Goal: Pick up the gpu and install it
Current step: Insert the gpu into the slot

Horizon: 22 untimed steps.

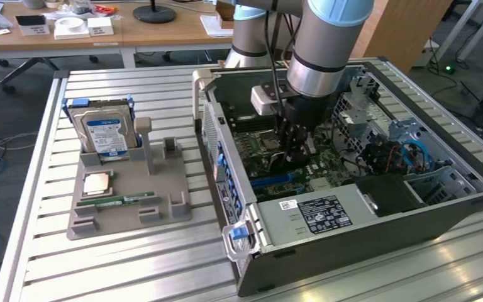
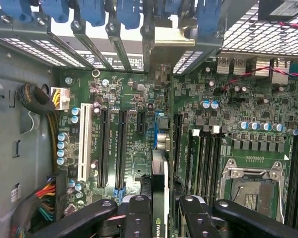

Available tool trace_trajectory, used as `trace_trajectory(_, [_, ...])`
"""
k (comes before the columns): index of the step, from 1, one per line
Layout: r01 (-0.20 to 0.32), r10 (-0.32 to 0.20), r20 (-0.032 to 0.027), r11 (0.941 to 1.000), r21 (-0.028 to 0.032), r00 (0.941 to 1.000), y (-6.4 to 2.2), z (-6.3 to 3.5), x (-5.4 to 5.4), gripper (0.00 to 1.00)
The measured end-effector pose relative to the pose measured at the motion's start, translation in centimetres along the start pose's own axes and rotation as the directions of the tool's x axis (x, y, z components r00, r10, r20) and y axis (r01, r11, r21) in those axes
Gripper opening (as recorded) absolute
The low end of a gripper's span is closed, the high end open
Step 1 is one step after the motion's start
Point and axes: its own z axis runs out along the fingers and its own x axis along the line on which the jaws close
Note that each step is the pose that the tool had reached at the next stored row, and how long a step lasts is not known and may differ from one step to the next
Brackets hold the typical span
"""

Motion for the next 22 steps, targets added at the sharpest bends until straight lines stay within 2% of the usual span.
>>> trace_trajectory(18, [0.000,0.000,0.0000,1.0000,0.0003,1.0000,0.72,0.02,-0.03,0.26])
trace_trajectory(22, [0.000,0.000,-0.0002,1.0000,0.0035,1.0000,0.76,0.20,-0.03,0.26])
